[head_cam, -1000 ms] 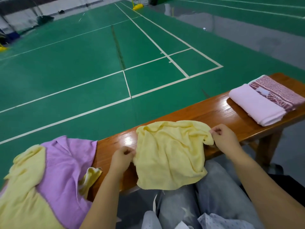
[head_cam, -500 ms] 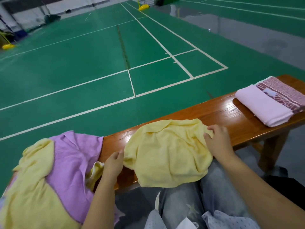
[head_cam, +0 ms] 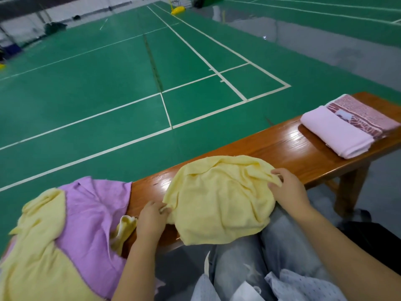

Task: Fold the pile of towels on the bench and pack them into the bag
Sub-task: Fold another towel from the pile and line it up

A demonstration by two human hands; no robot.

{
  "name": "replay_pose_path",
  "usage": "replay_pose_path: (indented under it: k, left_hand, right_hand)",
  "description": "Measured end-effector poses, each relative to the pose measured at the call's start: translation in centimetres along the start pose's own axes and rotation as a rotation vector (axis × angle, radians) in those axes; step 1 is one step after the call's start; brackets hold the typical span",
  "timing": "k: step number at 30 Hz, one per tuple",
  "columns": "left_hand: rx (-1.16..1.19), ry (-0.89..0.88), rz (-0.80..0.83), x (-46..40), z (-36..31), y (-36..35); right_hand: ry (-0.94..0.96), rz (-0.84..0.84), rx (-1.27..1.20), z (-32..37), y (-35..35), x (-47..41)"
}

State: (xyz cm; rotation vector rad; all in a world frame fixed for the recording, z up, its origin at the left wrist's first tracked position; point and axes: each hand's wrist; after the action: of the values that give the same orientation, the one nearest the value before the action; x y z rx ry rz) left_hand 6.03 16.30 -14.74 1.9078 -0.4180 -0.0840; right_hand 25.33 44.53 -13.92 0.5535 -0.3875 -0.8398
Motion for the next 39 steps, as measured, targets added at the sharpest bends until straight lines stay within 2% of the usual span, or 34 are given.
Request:
replay_pose_path:
  k: [3,6,10,14,16,21,25,31,33,35,39]
  left_hand:
    - [0.141,-0.015,-0.157,0.8,-2.3,1.7]
    - [0.423,-0.164,-0.252,2.3,-6.9,4.6]
    - [0.774,-0.426,-0.013,4.2,-12.7,7.6]
    - [0.751,-0.533,0.262,4.6,-15.7,8.3]
    - [0.707,-0.528,0.309,4.6,-16.2,8.0]
    - [0.76,-0.445,0.251,4.2,-15.7,7.5]
    - [0.756,-0.356,0.109,3.7,-14.7,8.2]
    - [0.861,-0.214,-0.065,1.9,-12.8,9.2]
    - [0.87,-0.164,-0.09,1.4,-12.4,8.9]
    - [0.894,-0.093,-0.135,1.0,-12.4,8.4]
    - [0.943,0.065,-0.18,0.8,-11.9,6.9]
  right_hand:
    - [0.149,-0.082,-0.132,2.2,1.3,0.4]
    - [0.305,-0.09,-0.245,5.7,2.4,1.0]
    - [0.477,0.194,-0.297,10.2,3.6,1.8]
    - [0.587,0.313,-0.315,12.1,4.3,2.3]
    - [0.601,0.327,-0.31,12.3,4.7,2.4]
    - [0.545,0.291,-0.163,11.2,5.0,2.1]
    - [0.446,0.229,-0.023,9.8,4.7,1.7]
    - [0.346,0.17,-0.086,7.6,4.9,1.0]
    - [0.302,0.174,-0.22,7.4,5.3,0.9]
    - [0.215,0.192,-0.457,7.3,5.5,0.8]
    - [-0.107,0.066,-0.89,7.0,5.9,0.6]
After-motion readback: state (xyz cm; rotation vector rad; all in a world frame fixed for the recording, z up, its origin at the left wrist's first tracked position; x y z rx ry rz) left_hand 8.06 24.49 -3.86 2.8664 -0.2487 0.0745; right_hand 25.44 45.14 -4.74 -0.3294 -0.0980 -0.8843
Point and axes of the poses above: each hand's wrist, its own x-axis away from the middle knuckle, its own y-axis out of the back of the hand, z = x × y, and after that the axes turned 1 degree about z, right-handed
